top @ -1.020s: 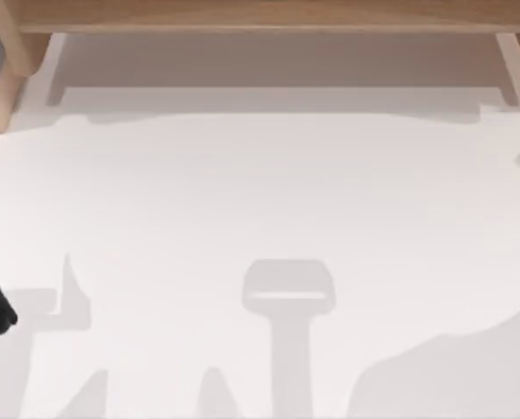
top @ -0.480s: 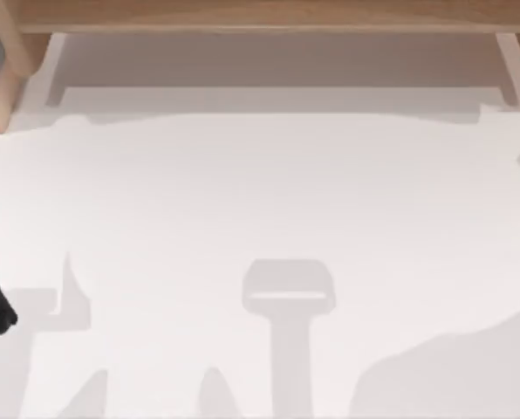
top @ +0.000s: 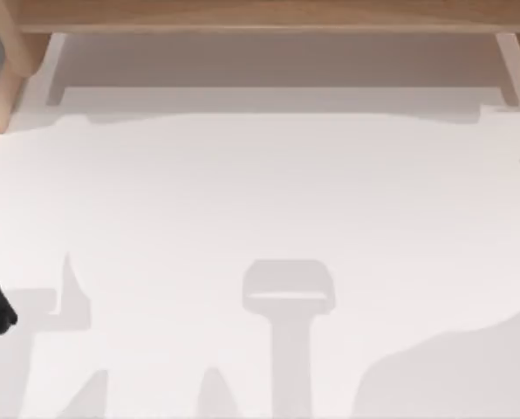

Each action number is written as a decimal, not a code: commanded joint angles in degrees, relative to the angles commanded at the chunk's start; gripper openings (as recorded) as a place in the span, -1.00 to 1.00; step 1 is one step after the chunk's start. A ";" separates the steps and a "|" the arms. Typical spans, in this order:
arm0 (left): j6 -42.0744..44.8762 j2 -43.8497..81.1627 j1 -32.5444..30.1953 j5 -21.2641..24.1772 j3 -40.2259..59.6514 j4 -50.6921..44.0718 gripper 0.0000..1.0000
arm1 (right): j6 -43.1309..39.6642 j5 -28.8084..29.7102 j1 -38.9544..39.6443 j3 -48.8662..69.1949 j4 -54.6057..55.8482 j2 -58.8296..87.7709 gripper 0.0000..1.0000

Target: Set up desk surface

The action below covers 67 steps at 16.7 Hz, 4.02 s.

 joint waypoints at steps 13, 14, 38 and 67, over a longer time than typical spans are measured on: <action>0.00 0.00 0.00 0.00 0.00 0.00 1.00 | 5.64 1.53 1.50 -4.66 -4.74 -5.12 1.00; 0.00 0.00 0.00 0.00 0.00 0.00 1.00 | 8.18 2.30 2.32 -6.10 -6.63 -8.08 1.00; 0.00 0.00 0.00 0.00 0.00 0.00 1.00 | 88.18 22.09 24.69 -71.03 -63.31 -134.79 1.00; 1.46 101.21 -30.48 -28.13 112.06 -12.40 1.00 | 88.87 22.19 24.87 -71.90 -63.80 -135.91 1.00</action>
